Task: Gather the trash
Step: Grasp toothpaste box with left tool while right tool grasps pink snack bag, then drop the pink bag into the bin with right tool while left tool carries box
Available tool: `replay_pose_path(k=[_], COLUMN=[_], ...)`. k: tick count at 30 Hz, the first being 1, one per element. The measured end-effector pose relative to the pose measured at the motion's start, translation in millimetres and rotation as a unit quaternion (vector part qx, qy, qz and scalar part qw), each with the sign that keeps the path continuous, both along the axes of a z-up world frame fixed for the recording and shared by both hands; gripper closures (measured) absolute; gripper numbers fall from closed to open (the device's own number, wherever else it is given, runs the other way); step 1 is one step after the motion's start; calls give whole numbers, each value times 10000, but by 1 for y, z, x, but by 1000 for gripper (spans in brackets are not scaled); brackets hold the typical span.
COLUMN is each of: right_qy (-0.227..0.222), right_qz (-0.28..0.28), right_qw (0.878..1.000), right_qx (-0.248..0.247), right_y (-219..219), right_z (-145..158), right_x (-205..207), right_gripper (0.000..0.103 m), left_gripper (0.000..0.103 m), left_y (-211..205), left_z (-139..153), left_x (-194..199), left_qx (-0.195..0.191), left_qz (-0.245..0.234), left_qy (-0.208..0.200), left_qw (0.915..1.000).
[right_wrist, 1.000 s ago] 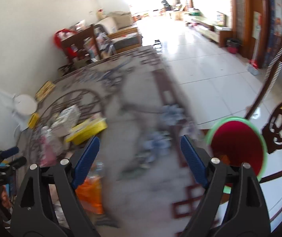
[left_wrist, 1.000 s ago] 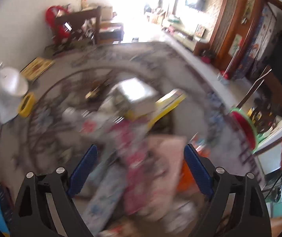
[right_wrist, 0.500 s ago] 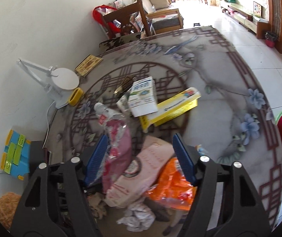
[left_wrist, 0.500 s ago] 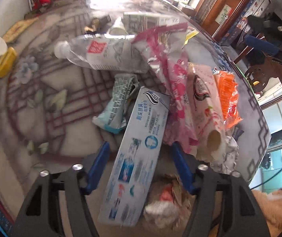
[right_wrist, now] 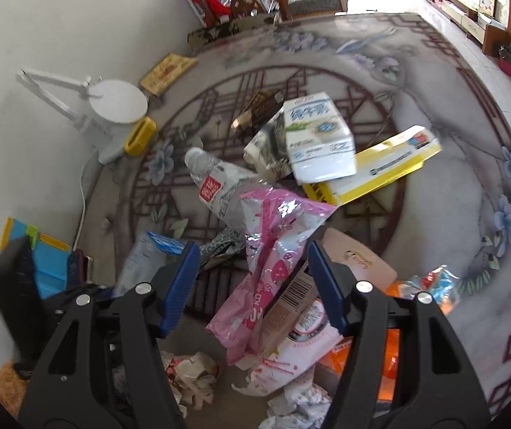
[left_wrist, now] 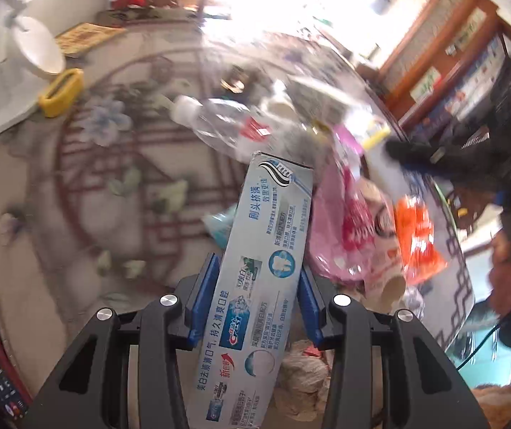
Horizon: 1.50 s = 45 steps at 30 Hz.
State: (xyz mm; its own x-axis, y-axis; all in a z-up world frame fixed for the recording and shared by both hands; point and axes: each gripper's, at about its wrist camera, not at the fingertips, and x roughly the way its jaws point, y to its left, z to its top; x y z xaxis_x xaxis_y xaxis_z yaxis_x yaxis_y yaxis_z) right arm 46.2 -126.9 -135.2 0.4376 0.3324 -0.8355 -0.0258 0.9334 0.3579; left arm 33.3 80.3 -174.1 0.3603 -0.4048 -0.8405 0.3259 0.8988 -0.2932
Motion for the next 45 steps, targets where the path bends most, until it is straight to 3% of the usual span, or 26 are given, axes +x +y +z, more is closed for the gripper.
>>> replay_pose_path(k=[3,10,11,12,13,15,27,34,45], right_qy=[231,568,586,607,656,671,-392,-828,-1150], right_qz=[111,129,154,181,228,208,-79,-226,-514], right_qw=[9994,9981,9980,9978,9976,9975,9982,9959,9917], right_qx=[-220,-204,-190,-172,-57,66,450,282,264], right_y=[16,25,25,25,24,21,-15,-28,-82], right_z=[-15,-44,-46,-48,-51,-52,14,42,61], right_x=[8,10,10,11,11,9,-28,-41,-56], right_gripper=[42,43,57,80,90,98,101,101,101], left_gripper=[63,63,63,63,63,63,63,63,63], left_y=[14,20,20,19,18,16,-1,-21,-64], left_z=[12,28,28,29,30,32,52,71,85], left_x=[2,3,4,5,6,7,15,15,12], left_qx=[-109,-295,-306,-324,-353,-383,-457,-330,-251], left_qz=[213,438,454,471,497,525,603,559,549], left_qy=[-138,-352,-362,-363,-357,-364,-556,-831,-932], left_qw=[9996,9980,9978,9977,9975,9972,9956,9944,9938])
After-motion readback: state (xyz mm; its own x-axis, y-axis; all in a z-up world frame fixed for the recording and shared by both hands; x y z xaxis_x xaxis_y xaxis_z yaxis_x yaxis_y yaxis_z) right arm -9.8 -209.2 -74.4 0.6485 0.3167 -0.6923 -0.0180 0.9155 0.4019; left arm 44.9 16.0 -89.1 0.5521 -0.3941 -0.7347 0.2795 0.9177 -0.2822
